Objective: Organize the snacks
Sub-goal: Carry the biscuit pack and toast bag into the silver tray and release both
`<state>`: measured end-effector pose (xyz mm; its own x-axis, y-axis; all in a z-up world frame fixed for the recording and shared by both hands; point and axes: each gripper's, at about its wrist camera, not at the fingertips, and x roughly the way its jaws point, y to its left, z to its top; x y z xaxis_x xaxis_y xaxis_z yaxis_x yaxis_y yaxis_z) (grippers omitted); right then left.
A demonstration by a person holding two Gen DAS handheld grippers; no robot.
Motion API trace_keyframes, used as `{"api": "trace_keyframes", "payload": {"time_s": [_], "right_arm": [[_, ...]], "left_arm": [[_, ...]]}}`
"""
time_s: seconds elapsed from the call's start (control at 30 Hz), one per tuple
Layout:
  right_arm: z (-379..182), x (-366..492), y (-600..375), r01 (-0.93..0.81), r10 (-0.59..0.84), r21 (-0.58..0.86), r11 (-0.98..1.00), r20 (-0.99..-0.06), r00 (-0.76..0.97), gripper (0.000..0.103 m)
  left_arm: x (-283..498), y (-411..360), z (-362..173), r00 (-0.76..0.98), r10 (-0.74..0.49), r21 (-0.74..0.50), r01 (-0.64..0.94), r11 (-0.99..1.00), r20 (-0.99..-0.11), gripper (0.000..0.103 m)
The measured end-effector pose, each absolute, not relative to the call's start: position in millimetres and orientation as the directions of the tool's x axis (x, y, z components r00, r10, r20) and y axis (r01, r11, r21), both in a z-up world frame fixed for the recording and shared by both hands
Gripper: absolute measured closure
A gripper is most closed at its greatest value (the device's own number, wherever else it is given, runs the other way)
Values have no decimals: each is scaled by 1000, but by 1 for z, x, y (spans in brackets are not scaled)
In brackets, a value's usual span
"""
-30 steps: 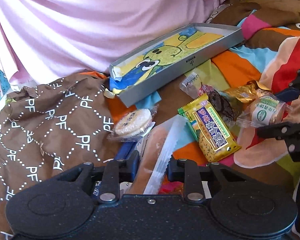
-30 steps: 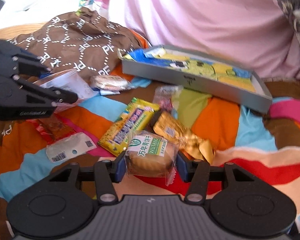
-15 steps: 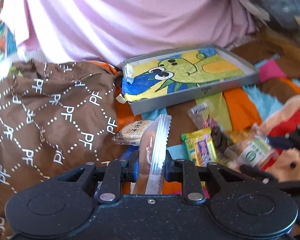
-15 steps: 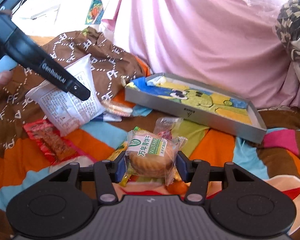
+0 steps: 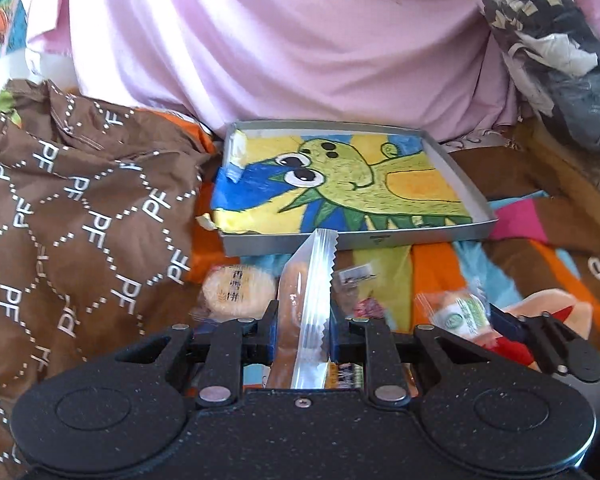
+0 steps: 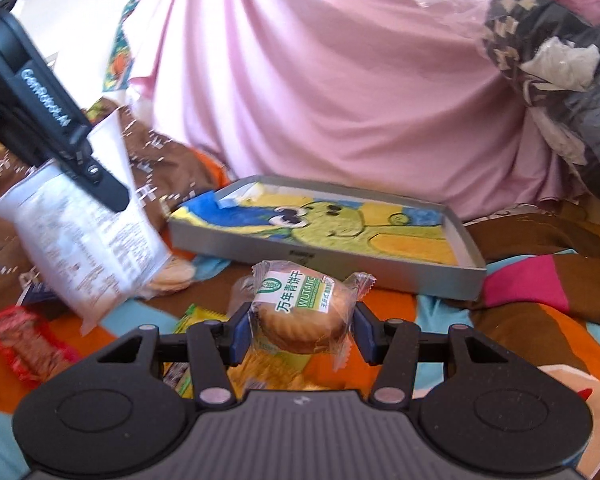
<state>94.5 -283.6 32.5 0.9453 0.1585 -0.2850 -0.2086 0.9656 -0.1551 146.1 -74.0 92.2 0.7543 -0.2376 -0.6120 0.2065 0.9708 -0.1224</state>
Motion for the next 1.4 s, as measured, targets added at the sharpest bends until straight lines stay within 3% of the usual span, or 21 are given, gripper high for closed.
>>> {"api": "trace_keyframes", "payload": {"time_s": [0.33,0.67,1.1,1.27,1.4], "right_arm": [[46,126,-314,-115,86,-130,985,-206,975,46],[65,175,-346,-31,17,-81,996,-159,987,46],[47,215,-346,-28,9,-100,995,-186,982,45],[42,224,-346,-35,12,-94,995,-236,972,38],[43,224,-349,-21,0,-85,996,-237,972,29]], "left_arm": [[179,-88,124,773,-291,-225,196,954,-564,79],[244,-153,159,858,-283,-107,263,959,-428,79],[304,-183,131,876,-263,-99,244,965,-405,80],[311,-190,117,882,-218,-19,232,973,-418,78],[317,-187,111,899,-146,42,179,983,-413,68]]}}
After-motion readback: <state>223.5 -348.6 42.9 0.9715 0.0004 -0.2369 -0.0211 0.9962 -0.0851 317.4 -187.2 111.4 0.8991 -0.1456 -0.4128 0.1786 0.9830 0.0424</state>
